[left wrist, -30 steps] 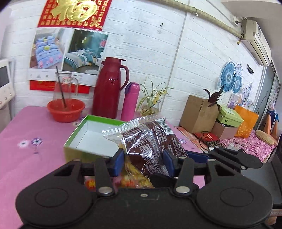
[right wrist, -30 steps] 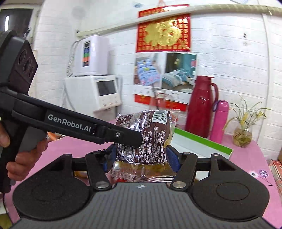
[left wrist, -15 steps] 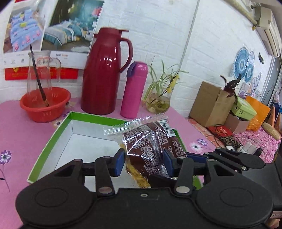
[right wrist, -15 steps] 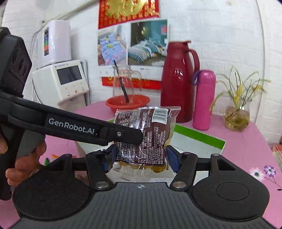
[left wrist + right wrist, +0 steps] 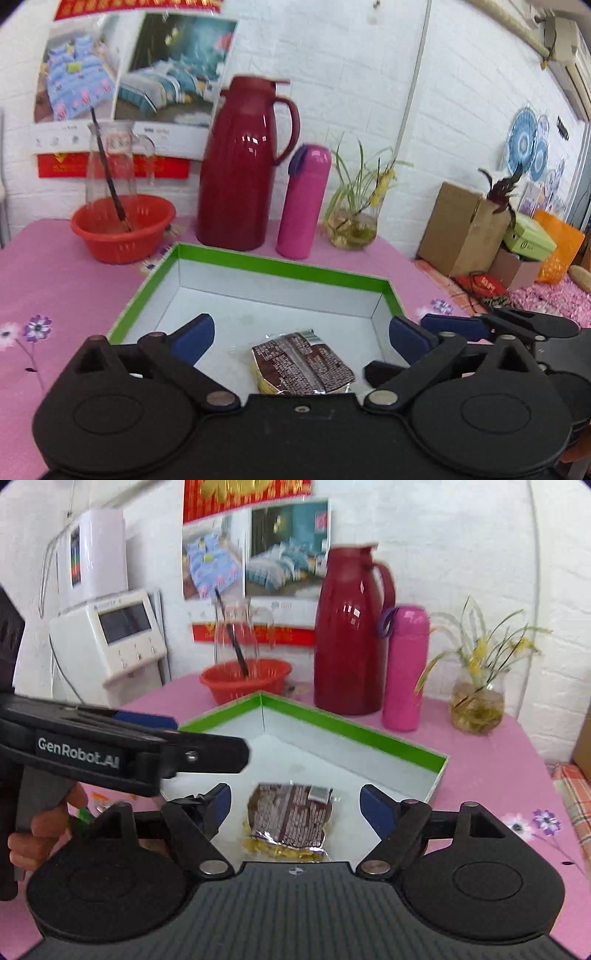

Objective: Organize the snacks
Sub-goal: 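Move the right gripper back to the yellow bread bag, then close the right gripper on the yellow bread bag and lift it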

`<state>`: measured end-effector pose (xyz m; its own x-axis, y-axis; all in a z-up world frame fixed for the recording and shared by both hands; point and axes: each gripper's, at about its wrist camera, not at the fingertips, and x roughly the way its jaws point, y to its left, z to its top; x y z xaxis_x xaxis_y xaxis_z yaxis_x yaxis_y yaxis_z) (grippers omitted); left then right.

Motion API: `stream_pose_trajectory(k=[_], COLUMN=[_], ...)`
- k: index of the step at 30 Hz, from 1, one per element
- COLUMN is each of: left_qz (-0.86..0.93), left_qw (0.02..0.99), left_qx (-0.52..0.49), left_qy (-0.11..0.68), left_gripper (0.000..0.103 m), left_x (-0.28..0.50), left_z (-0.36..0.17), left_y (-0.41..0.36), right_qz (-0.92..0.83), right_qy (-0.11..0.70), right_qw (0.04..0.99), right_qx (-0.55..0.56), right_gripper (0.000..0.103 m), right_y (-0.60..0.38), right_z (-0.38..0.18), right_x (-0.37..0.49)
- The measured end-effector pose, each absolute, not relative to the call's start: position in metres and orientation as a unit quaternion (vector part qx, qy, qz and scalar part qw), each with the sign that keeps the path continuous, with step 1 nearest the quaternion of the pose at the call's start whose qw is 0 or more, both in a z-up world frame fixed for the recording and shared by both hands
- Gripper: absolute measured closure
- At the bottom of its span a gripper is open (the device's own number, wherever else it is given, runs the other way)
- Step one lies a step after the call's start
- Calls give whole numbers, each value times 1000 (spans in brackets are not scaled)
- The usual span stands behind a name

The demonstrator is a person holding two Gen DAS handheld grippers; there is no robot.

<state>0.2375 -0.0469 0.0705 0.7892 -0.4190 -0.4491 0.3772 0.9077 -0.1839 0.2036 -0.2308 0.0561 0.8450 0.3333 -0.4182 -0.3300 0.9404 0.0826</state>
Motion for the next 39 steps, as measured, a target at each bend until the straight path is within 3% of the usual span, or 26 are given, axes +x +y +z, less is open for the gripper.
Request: stream_pose_trajectory(k=[7, 15, 28, 31, 34, 39], left_qz=[-194, -197, -141, -146, -172, -227], left_qw=[956, 950, 945, 944, 938, 918], left_qx=[-32, -34, -89, -84, -87, -93], left_qy=[217, 239, 281, 283, 288, 312], left_gripper=[0, 0, 0, 0, 0, 0], left_x=[153, 83, 32, 27, 28, 29], left_z=[96, 72, 32, 30, 28, 15], left_y=[-31, -19, 32, 34, 32, 17], right_qz=[167, 182, 161, 177, 230, 243], right_qy=[159, 160, 184, 212, 215, 234], right_qw=[973, 970, 955, 952, 944, 939], right_qx=[11, -12, -167, -135, -96, -71], right_gripper=[0, 0, 0, 0, 8, 5], right_y=[-239, -220, -151, -160, -175, -200], right_z=[82, 57, 11, 4, 4, -13], right_x=[114, 43, 67, 62, 32, -11])
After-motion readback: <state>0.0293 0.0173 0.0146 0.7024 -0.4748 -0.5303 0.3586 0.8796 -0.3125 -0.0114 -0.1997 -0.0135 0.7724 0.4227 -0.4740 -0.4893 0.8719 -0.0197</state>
